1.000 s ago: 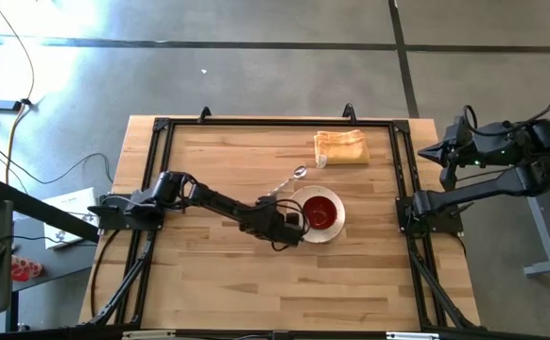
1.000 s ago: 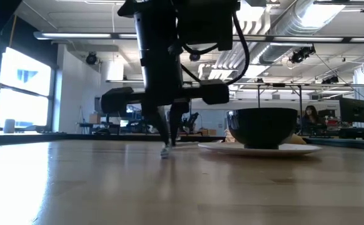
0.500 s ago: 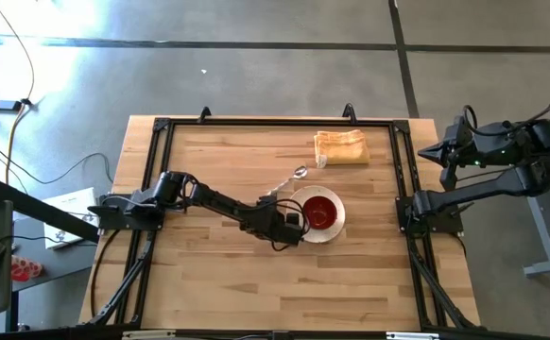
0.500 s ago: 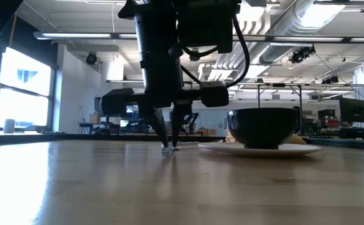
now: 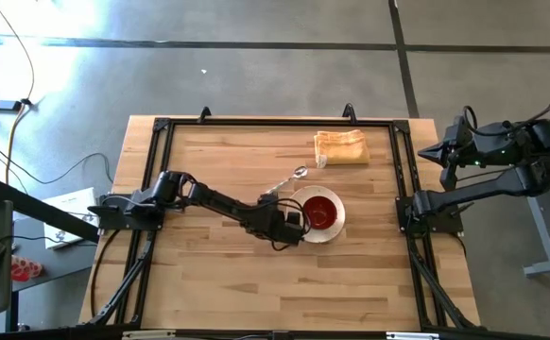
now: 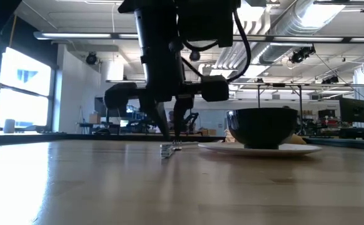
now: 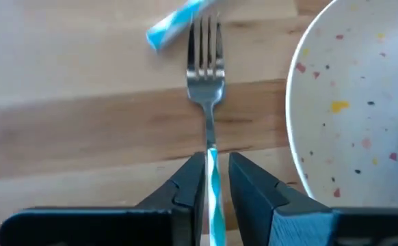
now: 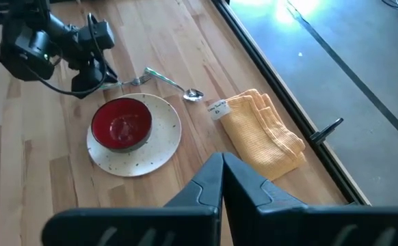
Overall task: Set table place
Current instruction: Put the spoon into the black bowl
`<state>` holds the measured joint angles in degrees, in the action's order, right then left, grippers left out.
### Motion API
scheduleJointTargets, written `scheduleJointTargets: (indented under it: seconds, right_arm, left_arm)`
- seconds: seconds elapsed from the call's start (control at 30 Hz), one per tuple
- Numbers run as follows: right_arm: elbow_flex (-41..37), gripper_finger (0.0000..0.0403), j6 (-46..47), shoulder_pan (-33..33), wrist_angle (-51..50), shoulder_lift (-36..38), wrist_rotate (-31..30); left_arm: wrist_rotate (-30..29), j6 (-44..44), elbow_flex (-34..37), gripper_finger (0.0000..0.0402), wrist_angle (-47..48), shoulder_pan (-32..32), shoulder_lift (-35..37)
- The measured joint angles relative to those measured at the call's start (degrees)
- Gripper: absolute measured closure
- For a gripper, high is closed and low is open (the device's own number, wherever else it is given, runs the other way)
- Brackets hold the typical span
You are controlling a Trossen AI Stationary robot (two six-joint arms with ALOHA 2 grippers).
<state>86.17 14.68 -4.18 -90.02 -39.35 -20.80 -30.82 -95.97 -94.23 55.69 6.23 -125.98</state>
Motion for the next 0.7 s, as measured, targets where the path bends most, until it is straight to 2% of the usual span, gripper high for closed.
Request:
scheduleJointTargets:
  seconds: [0.1, 0.17, 0.33, 0.43, 0.6, 0.7]
  right_arm:
    - [0.0, 0.0402, 0.3, 0.0, 0.2, -0.2, 0.0]
    - [0.0, 0.0402, 0.8, 0.0, 0.5, -0.9, 0.0]
    - [0.0, 0.0402, 1.3, 0.0, 2.7, -5.4, 1.0]
    - [0.0, 0.0402, 1.2, 0.0, 4.9, -9.5, 1.2]
    - [0.0, 0.0402, 4.2, 0.0, 7.1, -15.5, 2.5]
    - [0.0, 0.0402, 9.3, 0.0, 8.1, -18.0, 1.5]
  left_arm:
    - [-2.6, 4.7, -3.1, 0.0343, 5.2, 0.3, 1.0]
    - [-2.6, 9.6, -5.5, 0.0343, 12.0, 0.3, 2.7]
    - [0.6, 26.3, -12.6, 0.0343, 26.9, -0.8, 8.9]
    - [1.6, 38.1, -15.3, 0.0343, 32.5, -2.0, 13.0]
    - [1.9, 63.2, -16.8, 0.0343, 32.2, -6.2, 18.9]
    - [6.1, 79.6, -16.8, 0.0341, 28.9, -10.9, 20.6]
